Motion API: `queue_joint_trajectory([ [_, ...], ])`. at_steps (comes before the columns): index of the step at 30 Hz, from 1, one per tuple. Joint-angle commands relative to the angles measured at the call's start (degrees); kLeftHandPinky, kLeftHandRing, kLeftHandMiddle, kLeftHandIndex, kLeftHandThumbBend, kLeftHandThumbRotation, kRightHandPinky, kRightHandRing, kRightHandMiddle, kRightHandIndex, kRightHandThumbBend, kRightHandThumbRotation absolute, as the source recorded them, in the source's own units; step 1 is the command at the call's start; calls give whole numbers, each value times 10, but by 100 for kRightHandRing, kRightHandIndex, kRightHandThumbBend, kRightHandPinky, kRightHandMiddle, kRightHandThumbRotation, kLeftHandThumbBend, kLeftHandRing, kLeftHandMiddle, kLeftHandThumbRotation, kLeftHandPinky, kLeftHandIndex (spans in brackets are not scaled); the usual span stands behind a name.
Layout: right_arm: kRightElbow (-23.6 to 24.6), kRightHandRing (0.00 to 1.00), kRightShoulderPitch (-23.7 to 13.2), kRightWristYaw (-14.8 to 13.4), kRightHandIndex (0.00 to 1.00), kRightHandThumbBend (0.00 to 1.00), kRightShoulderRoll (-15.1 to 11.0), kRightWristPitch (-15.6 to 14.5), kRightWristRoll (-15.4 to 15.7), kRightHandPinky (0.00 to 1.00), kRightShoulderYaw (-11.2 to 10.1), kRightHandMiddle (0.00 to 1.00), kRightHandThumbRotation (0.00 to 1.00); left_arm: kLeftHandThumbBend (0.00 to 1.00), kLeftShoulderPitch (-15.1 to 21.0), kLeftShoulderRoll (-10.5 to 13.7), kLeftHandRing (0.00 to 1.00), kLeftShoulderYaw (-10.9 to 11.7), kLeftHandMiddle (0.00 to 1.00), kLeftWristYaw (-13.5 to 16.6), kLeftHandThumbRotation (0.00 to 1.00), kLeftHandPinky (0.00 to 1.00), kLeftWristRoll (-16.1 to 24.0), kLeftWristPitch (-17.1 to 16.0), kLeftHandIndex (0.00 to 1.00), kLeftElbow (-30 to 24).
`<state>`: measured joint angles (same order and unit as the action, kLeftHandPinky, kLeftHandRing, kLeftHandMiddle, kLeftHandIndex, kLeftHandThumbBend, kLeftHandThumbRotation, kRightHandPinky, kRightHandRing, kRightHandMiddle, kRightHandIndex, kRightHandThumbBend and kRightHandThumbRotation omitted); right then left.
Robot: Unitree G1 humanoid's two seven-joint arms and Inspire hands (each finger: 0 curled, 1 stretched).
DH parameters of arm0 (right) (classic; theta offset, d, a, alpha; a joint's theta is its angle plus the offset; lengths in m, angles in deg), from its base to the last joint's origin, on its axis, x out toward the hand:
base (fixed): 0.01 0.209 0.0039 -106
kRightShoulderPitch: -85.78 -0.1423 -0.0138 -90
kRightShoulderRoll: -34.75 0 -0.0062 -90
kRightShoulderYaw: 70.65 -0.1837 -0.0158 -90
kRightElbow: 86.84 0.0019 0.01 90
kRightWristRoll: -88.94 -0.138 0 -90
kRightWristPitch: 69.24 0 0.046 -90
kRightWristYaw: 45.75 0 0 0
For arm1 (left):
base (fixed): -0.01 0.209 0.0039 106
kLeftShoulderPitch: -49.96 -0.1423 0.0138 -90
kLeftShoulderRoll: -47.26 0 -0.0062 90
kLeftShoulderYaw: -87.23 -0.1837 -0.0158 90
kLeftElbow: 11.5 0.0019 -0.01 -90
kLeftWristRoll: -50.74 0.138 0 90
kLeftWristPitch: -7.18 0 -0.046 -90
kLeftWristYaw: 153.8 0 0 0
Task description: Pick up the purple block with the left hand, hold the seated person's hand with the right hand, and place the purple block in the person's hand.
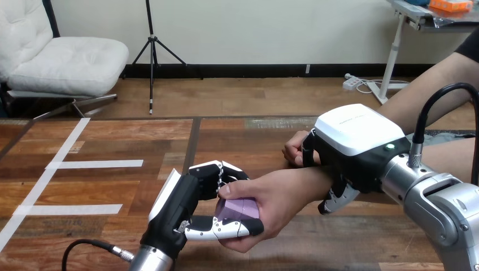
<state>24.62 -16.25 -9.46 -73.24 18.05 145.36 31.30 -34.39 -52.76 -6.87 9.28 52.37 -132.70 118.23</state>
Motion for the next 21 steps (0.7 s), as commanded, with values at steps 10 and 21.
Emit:
queue_joint_trajectory([
  [10,3,40,-22,-47,59,81,-11,20,3,31,-17,49,0,85,25,-5,44,-12,50,-2,13,38,8,1,53,-23],
  [21,13,62,-12,-42,70,82,-13,21,6,51,-22,68,1,89,32,18,62,-21,67,-11,28,55,36,-7,68,-21],
])
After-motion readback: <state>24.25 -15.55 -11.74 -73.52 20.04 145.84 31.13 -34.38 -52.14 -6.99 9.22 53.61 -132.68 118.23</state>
